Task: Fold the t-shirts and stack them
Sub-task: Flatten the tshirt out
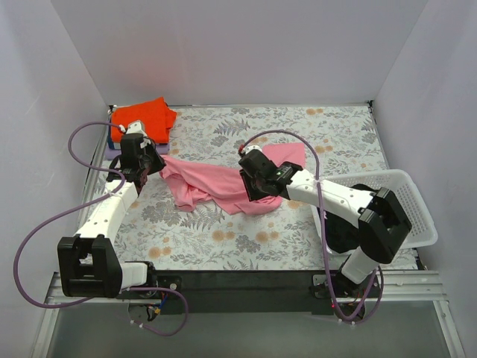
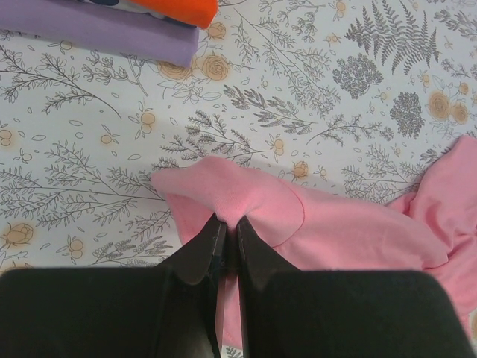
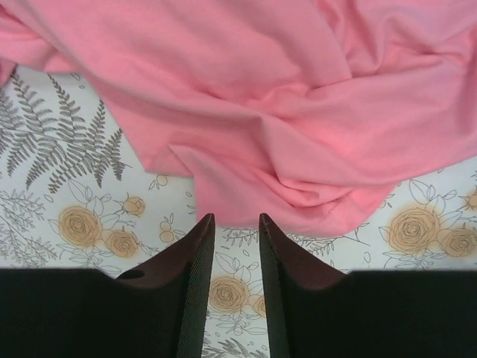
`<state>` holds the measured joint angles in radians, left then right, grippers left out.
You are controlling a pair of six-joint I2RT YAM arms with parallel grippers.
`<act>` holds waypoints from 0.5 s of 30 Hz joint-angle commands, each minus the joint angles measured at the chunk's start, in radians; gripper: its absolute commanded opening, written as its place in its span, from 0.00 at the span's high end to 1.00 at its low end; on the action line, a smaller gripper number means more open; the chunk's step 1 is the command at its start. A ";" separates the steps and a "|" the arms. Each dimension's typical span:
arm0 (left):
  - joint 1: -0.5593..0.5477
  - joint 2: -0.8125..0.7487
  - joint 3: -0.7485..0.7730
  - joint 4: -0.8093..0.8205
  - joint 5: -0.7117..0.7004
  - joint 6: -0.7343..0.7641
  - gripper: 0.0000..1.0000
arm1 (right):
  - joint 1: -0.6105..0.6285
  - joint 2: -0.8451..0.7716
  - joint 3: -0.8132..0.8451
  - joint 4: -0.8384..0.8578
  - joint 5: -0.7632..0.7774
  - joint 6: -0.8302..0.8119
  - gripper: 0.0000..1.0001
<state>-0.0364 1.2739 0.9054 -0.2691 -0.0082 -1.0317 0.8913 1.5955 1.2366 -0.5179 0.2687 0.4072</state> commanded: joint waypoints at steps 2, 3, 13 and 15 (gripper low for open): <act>0.006 -0.036 -0.013 0.005 0.007 0.012 1.00 | 0.020 -0.014 0.009 -0.011 -0.005 -0.002 0.61; 0.006 -0.034 -0.011 0.005 0.007 0.012 1.00 | 0.020 -0.026 -0.023 -0.008 0.004 0.001 0.61; 0.006 -0.018 -0.011 0.005 0.050 0.010 1.00 | 0.040 -0.134 -0.241 0.048 -0.132 0.041 0.61; 0.006 -0.016 -0.010 0.004 0.053 0.010 1.00 | 0.061 -0.112 -0.253 0.052 -0.134 0.047 0.61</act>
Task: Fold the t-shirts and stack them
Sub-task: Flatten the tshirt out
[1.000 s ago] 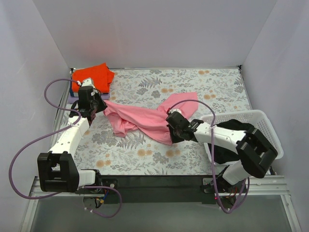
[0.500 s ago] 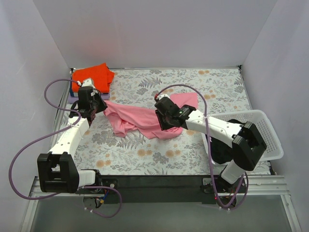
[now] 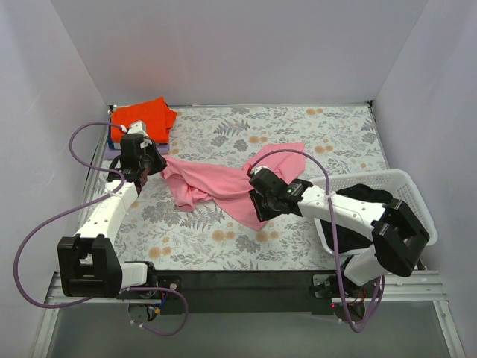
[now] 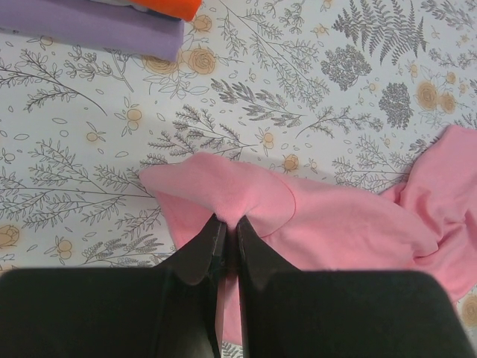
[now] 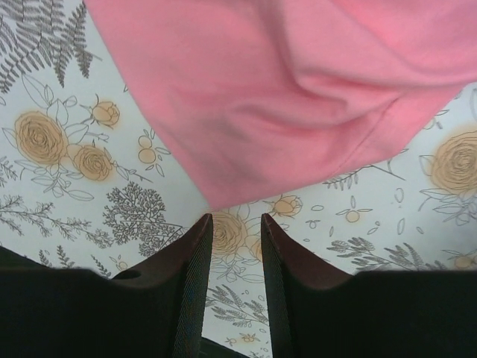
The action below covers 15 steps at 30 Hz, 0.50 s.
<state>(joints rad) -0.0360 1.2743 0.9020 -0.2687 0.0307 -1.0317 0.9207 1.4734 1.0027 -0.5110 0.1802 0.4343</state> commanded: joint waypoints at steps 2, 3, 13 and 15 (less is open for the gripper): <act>0.005 -0.012 -0.006 0.003 0.017 0.010 1.00 | 0.043 0.024 -0.039 0.060 -0.050 0.026 0.61; 0.005 -0.012 -0.006 0.005 0.018 0.010 1.00 | 0.046 0.037 -0.044 0.066 -0.053 0.029 0.60; 0.005 -0.009 -0.008 0.002 0.018 0.010 1.00 | 0.027 0.108 -0.072 0.123 0.027 0.086 0.48; 0.005 -0.010 -0.008 0.002 0.018 0.012 1.00 | 0.015 0.111 -0.087 0.135 0.030 0.090 0.46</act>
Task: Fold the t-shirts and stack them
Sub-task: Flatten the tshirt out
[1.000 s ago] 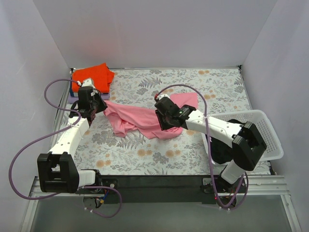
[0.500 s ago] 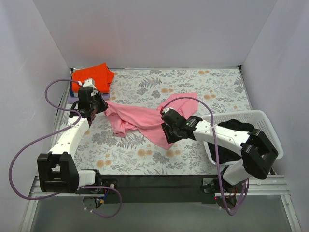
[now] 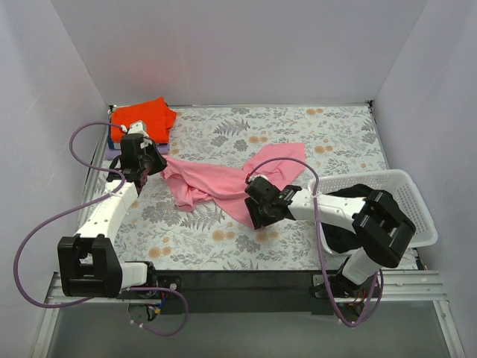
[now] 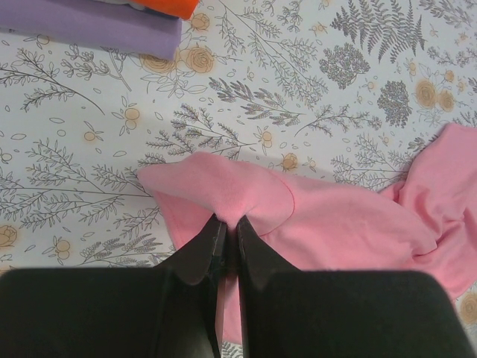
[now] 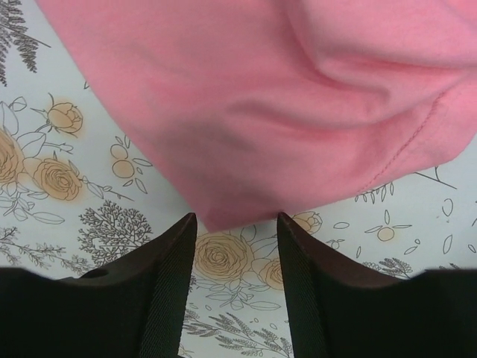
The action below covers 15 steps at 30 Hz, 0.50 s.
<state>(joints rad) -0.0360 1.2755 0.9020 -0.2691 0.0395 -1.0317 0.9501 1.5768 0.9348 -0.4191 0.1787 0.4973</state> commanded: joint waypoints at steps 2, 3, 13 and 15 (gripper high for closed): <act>0.005 -0.011 -0.008 0.002 0.008 0.010 1.00 | -0.030 0.009 -0.025 0.051 0.030 0.029 0.44; 0.005 -0.010 -0.008 0.002 0.008 0.010 1.00 | -0.033 0.011 -0.027 0.051 0.036 0.029 0.43; 0.005 -0.011 -0.011 0.002 0.010 0.010 1.00 | -0.094 0.037 -0.048 0.109 0.053 0.021 0.42; 0.005 -0.011 -0.009 0.002 0.008 0.010 1.00 | -0.103 0.054 -0.045 0.114 0.057 0.015 0.57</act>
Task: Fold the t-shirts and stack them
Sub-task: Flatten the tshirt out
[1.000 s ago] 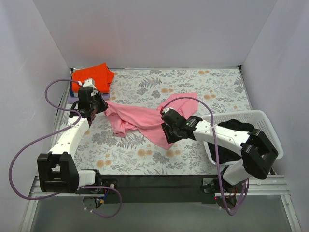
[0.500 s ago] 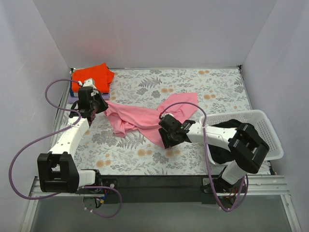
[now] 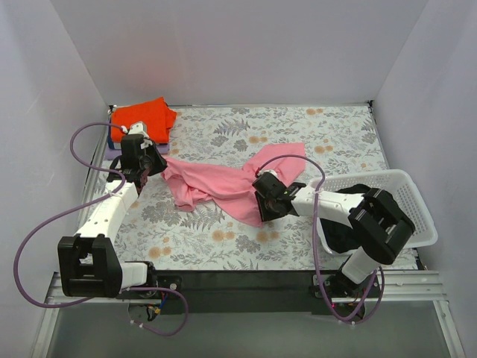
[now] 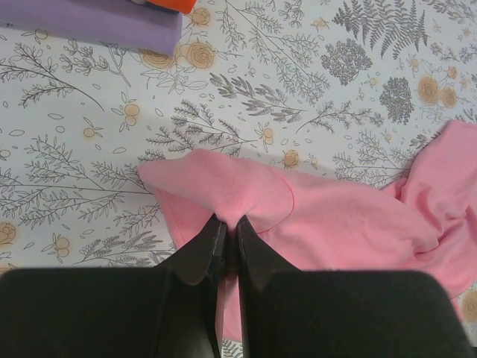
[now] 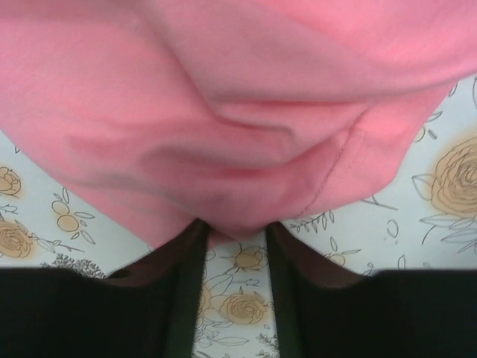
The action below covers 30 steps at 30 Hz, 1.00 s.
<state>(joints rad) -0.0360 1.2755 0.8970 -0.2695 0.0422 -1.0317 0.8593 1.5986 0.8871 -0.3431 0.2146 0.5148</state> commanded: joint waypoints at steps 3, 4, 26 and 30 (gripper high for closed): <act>0.005 -0.013 -0.006 0.004 0.008 0.012 1.00 | -0.019 0.031 0.004 0.036 0.026 -0.010 0.97; 0.005 -0.011 -0.006 0.003 0.008 0.012 1.00 | -0.020 0.024 0.006 0.023 0.031 -0.010 0.99; 0.005 0.010 -0.001 -0.005 0.073 0.004 1.00 | -0.023 0.439 0.888 -0.246 -0.073 -0.225 0.66; 0.005 0.008 0.000 -0.005 0.079 0.002 1.00 | -0.032 0.304 0.756 -0.137 -0.078 -0.217 0.60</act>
<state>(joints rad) -0.0357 1.2884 0.8959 -0.2695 0.1055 -1.0325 0.8368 2.0483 1.6974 -0.5777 0.1776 0.2859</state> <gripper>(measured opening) 0.050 0.395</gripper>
